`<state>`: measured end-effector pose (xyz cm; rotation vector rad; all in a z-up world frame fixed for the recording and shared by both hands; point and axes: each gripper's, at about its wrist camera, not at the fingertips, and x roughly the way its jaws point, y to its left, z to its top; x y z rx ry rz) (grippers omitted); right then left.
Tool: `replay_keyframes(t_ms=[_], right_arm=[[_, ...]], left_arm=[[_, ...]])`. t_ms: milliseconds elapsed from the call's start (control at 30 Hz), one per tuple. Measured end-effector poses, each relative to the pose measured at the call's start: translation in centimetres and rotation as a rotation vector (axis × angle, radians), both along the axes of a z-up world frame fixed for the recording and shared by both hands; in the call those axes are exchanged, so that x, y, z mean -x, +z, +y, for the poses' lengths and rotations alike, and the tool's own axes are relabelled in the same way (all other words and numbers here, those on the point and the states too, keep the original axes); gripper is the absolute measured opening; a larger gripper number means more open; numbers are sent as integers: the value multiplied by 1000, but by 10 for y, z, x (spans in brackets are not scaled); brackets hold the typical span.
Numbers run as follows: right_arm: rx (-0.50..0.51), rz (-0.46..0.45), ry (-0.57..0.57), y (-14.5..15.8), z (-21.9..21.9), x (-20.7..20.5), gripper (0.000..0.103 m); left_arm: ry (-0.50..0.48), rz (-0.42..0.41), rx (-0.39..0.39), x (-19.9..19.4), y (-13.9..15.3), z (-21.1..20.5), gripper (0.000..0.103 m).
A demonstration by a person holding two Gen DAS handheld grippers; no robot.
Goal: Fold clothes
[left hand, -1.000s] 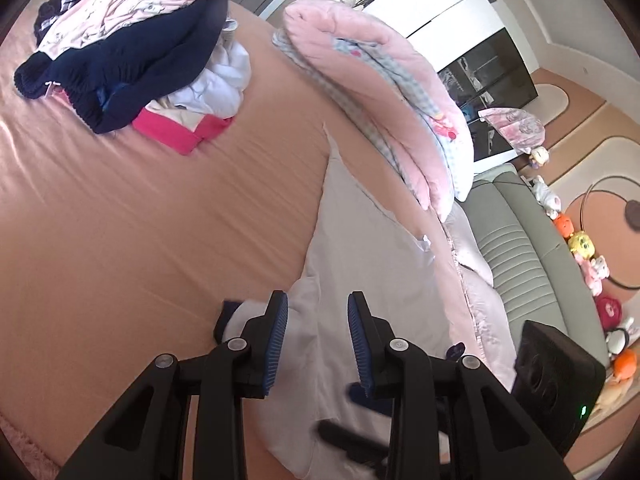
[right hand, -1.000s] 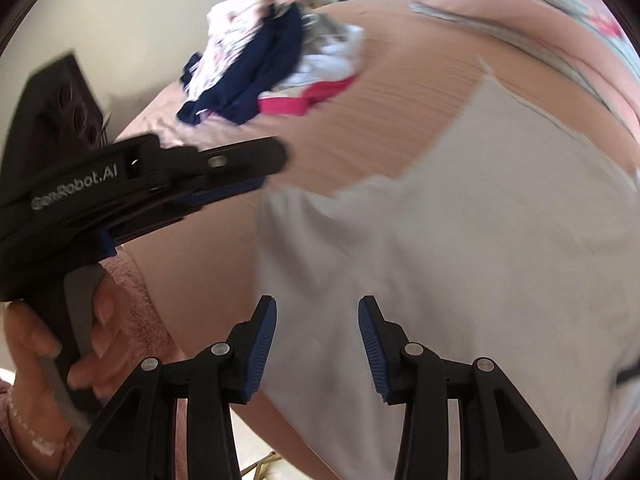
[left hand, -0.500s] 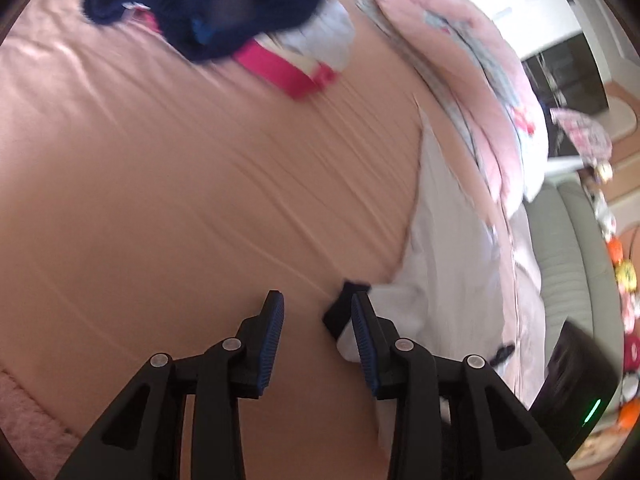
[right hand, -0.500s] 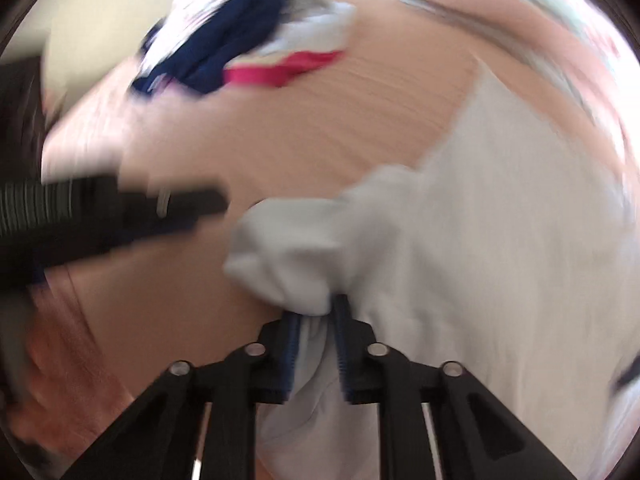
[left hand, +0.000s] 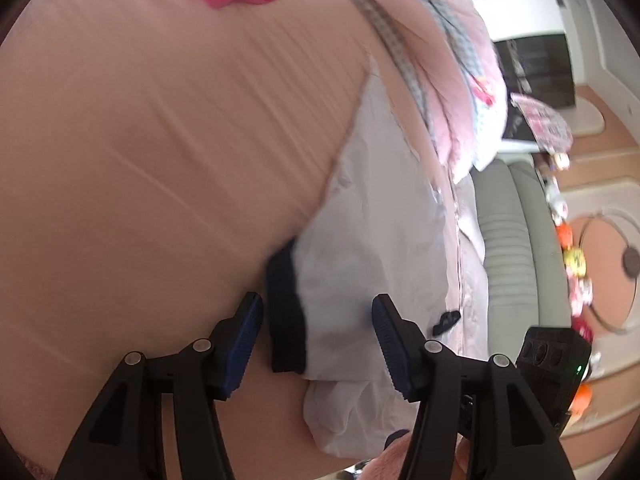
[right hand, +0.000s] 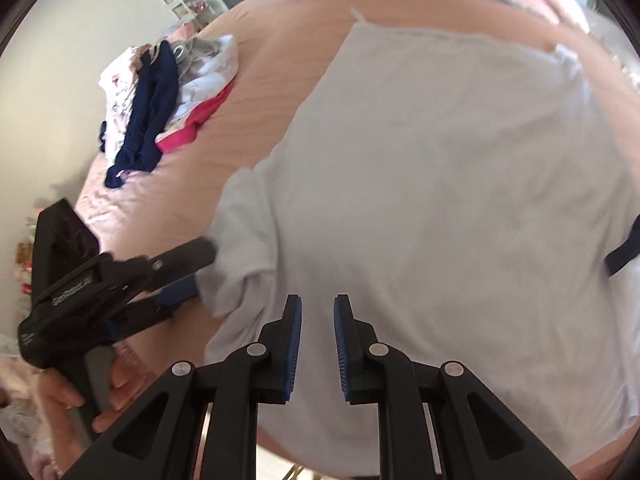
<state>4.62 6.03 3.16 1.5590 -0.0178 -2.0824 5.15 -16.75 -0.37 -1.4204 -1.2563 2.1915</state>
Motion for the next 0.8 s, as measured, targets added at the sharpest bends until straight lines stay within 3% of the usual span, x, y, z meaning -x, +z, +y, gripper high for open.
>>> replay_keyframes(t_ms=[33,167,267,333,400,467,533,667,700,800], right_arm=[[-8,11,4,-2,-2,-2,15],[-28,21,27,-7,-4,-6,15],[-18,7,145,-15,-25,-12,19],[-83,-28,248,-30,-46,-20,22],[-143,18,301,-32,-57,-29,26],[-118,-4,324,-28,-55,-29,28],[-42,-41,256,-20,-38,-17,28],[4,-7,-24,-2,17,28,28],[7,10,-96,3,32,39,28],[56,20,-152,13,55,54,28]], left_arm=[[-15,-7,8,0,-1,3,1],[61,7,158,-9,16,-13,2],[119,42,228,-12,36,-36,2],[97,51,245,-6,44,-43,2],[68,60,260,2,52,-49,2],[0,78,273,10,59,-40,2],[-95,110,279,17,69,-16,2],[-290,128,201,29,66,46,6],[-310,129,202,27,64,53,13],[-371,130,206,19,60,74,39]])
